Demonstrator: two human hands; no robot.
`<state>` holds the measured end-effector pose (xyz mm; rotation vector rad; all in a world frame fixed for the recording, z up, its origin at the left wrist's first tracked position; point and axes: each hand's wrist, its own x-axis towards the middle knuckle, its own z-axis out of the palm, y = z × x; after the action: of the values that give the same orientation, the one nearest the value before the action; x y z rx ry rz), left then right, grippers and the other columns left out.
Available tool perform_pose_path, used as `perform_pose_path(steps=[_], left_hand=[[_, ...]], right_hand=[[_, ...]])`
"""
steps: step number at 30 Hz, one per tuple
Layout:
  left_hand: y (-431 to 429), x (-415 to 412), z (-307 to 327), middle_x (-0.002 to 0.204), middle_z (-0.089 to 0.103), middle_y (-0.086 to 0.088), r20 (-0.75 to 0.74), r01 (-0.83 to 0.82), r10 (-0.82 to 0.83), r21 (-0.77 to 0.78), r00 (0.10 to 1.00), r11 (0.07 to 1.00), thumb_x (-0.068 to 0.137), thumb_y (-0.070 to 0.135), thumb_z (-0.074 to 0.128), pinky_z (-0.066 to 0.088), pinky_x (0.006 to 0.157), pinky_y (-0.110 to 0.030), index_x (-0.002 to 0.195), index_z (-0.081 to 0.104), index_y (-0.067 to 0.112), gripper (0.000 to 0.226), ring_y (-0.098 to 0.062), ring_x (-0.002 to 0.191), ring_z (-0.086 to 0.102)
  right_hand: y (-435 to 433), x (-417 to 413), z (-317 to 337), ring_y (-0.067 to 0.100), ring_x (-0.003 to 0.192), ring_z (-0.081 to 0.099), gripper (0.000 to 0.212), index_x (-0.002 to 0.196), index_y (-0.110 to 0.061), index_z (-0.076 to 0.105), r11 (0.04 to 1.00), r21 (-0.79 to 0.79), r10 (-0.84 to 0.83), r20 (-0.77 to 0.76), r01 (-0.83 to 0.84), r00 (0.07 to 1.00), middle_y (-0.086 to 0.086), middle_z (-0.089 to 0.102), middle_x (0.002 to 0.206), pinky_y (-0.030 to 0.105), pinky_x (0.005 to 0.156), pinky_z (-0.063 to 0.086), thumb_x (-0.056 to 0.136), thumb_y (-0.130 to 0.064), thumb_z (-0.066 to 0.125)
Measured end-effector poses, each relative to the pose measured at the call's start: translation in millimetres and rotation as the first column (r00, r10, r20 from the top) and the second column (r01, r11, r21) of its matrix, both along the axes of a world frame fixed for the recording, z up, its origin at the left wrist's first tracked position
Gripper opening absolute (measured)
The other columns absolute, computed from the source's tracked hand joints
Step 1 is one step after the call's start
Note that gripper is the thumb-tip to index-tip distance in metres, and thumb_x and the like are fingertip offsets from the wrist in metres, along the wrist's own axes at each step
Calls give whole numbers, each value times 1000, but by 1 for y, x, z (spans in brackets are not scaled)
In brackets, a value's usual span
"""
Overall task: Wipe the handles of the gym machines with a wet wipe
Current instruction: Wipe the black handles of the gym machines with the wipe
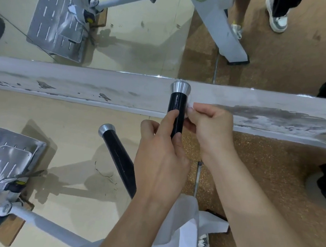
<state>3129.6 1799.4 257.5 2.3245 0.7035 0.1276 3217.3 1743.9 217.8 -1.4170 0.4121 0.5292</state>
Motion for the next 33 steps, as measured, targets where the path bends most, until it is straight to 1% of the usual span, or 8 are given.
perform_pose_path(steps=[6,11,15,18,21,27,30,33], left_hand=[[3,-1,-4,98,37,9,-1,-21,21,-43,1000,999,95,27,47,39,61,-16,135,42,40,43,-3,77,51],[7,-7,19,97,51,16,53,-131,157,-334,986,934,92,44,51,40,72,-5,117,58,43,26,9,88,51],[8,-15,45,77,72,5,121,-177,321,-631,939,755,82,29,71,51,60,-15,88,72,26,6,-5,70,66],[14,-26,54,70,72,1,133,-240,503,-757,854,608,77,10,75,49,52,-17,77,73,20,10,-10,62,66],[19,-44,58,60,67,1,124,-265,606,-818,785,511,74,-7,69,47,50,-15,69,72,15,24,-9,56,59],[34,-87,60,54,48,-3,49,-277,694,-895,718,349,77,-13,41,34,48,-21,56,62,15,42,-13,49,40],[44,-106,56,58,43,-6,27,-262,575,-872,817,413,71,4,43,26,52,-29,58,62,14,25,-14,52,32],[53,-121,61,54,44,11,46,-175,314,-750,948,638,76,31,63,32,52,-20,71,66,20,13,-8,51,36]], right_hand=[[-35,-14,15,19,67,63,14,90,-6,70,998,4,67,34,-67,997,10,70,80,25,61,51,85,4,62],[-46,-29,59,17,68,63,17,98,-3,68,971,214,117,-32,-107,993,13,71,86,22,55,51,85,3,59],[-36,-41,85,14,67,65,15,96,-3,66,946,194,264,3,-260,965,10,72,88,23,51,49,84,2,60],[-24,-51,98,12,65,63,12,84,-12,64,973,193,134,-16,-128,991,7,70,82,20,44,43,84,-1,62],[-13,-66,107,11,60,60,12,80,-15,62,965,258,-41,-53,54,998,4,68,74,17,42,42,85,-5,63],[8,-90,114,9,49,57,8,82,-12,62,953,299,-16,-142,59,990,4,64,68,17,39,45,88,-8,59],[9,-96,114,9,49,56,9,83,-10,61,973,225,79,-135,-47,988,5,61,68,18,40,46,90,-7,57],[7,-97,112,11,48,54,8,85,-8,59,972,132,211,-124,-194,970,8,57,71,18,39,45,91,-4,56]])
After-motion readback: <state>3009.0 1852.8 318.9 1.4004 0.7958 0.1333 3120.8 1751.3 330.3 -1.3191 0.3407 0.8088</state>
